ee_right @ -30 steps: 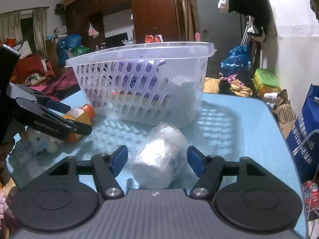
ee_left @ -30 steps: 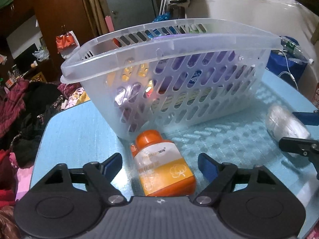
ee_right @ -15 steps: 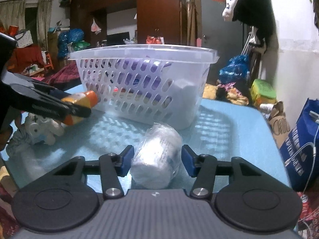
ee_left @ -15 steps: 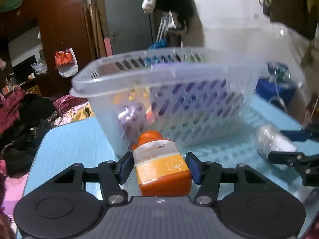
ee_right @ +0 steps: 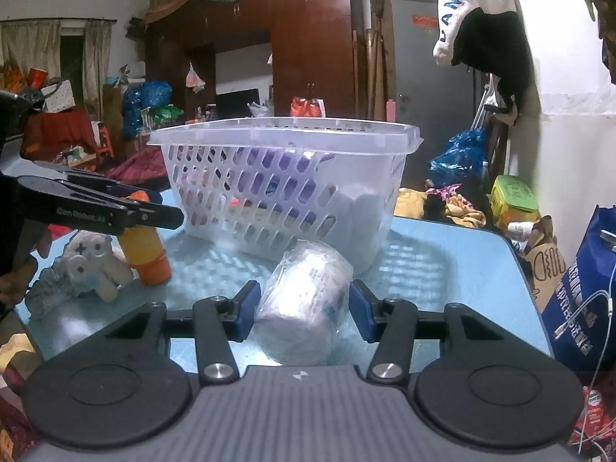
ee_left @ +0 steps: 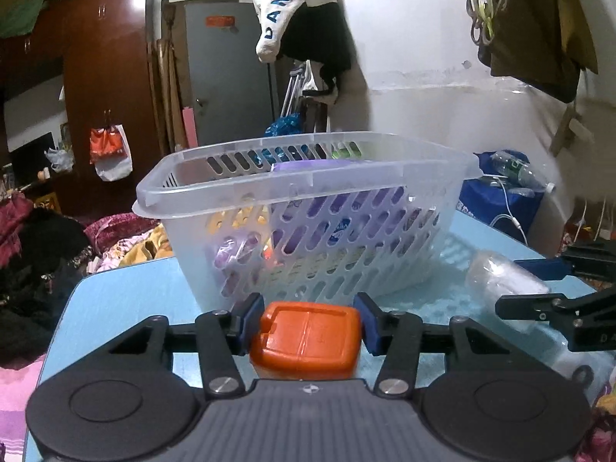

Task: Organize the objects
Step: 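Grasp the orange bottle with the left gripper while the right gripper grasps the white roll, then drop the orange bottle into the basket with the left gripper while the right drops the roll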

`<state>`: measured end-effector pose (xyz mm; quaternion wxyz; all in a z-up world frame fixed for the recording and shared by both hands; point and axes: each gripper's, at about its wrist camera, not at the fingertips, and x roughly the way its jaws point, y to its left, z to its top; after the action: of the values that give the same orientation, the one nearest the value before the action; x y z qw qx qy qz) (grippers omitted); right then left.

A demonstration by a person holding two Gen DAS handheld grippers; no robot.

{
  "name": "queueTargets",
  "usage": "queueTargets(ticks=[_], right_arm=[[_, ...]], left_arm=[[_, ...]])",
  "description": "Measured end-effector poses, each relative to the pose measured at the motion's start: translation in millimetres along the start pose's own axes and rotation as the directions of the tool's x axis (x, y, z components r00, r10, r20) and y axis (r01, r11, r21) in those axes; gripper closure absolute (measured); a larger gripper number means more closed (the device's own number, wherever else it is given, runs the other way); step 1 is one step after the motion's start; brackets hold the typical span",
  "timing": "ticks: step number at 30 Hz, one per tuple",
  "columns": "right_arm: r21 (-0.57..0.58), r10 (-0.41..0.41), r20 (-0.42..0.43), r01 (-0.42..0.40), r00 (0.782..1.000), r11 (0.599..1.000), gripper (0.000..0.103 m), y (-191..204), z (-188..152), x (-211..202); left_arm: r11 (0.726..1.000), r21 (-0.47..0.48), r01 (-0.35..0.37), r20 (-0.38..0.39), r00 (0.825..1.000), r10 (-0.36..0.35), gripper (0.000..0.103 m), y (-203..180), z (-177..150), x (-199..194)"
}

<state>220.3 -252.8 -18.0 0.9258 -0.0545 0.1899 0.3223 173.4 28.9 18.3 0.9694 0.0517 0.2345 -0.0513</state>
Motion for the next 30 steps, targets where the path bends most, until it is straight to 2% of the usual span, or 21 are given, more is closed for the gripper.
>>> queueTargets(ticks=[6,9,17,21,23,26,28,30], right_arm=[[0.005,0.012,-0.01,-0.012,1.0,1.0,0.049,-1.1,-1.8,1.1],[0.006,0.015,-0.01,-0.014,1.0,1.0,0.049,-2.2,-2.4,0.7],[0.012,0.006,0.05,-0.007,0.999,1.0,0.049,-3.8,3.0,-17.5],[0.023,0.008,0.125,-0.011,0.992,1.0,0.049,-6.7,24.0,-43.7],[0.026,0.015,0.158,-0.02,0.987,0.999,0.049,-8.3,40.6,-52.7],[-0.004,-0.01,0.194,0.011,0.981,1.0,0.049,-5.1,73.2,-56.1],[-0.031,-0.021,0.197,0.028,0.98,0.999,0.049,-0.4,98.9,-46.6],[-0.057,-0.065,0.182,0.077,0.981,0.995,0.049,3.8,124.3,-24.8]], left_arm=[[0.998,0.059,-0.027,-0.016,0.999,0.028,0.046,-7.9,-8.6,-2.8],[0.999,0.047,-0.023,-0.006,1.0,0.023,0.05,-6.1,-12.9,-3.7],[1.0,0.023,0.018,0.092,0.996,-0.02,0.05,-4.4,-3.5,-25.5],[0.999,0.016,0.046,0.147,0.988,-0.047,0.05,-2.8,22.7,-45.3],[0.999,0.035,0.041,0.163,0.985,-0.046,0.05,-4.8,40.6,-52.3],[0.999,0.044,0.029,0.188,0.981,-0.037,0.05,-4.9,75.5,-57.3],[1.0,0.031,-0.007,0.191,0.981,0.001,0.05,-0.9,103.0,-51.4],[0.999,0.001,-0.05,0.173,0.984,0.049,0.05,7.6,127.2,-36.1]])
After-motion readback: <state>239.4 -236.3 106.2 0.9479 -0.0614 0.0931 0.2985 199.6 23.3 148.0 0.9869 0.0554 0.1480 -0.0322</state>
